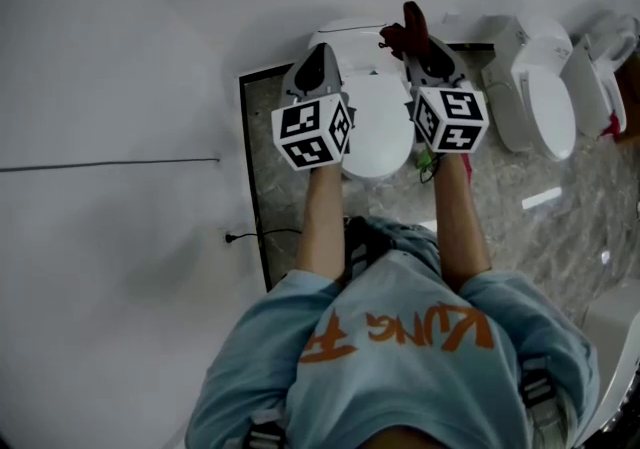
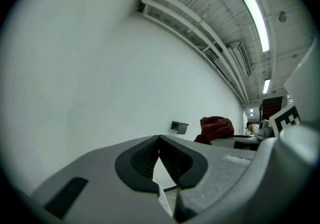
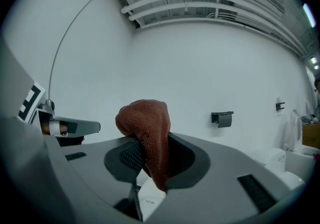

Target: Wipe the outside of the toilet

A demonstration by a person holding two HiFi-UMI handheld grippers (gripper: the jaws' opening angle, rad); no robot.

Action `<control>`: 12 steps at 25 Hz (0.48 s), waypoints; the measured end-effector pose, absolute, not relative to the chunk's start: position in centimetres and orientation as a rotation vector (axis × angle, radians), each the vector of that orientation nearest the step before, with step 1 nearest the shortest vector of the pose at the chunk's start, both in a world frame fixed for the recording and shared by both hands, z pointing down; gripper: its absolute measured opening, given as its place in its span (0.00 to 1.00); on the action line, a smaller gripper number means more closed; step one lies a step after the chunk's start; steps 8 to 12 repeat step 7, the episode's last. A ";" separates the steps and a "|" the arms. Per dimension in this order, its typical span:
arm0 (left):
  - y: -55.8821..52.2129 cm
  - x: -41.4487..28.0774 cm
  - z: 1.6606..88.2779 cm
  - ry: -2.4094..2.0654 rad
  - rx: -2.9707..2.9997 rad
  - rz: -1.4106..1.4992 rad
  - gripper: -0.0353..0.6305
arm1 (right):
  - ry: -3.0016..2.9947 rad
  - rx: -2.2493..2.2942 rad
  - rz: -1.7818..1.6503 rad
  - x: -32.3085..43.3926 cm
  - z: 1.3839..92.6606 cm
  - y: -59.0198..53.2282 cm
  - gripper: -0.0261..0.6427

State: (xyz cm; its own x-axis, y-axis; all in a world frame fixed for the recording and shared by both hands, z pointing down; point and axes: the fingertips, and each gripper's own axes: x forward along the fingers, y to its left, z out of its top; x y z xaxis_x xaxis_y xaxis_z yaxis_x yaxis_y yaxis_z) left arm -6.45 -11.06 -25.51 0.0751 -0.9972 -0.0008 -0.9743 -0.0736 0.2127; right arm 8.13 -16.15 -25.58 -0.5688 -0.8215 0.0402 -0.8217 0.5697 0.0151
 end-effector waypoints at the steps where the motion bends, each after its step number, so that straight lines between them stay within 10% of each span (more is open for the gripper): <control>1: -11.3 -6.6 -25.5 -2.021 2.186 -0.215 0.05 | -2.746 1.433 -0.001 7.9 -25.7 -16.3 0.18; 12: -13.4 -6.9 -25.0 -1.909 2.200 -0.189 0.05 | -2.759 1.404 -0.046 6.3 -26.6 -17.5 0.18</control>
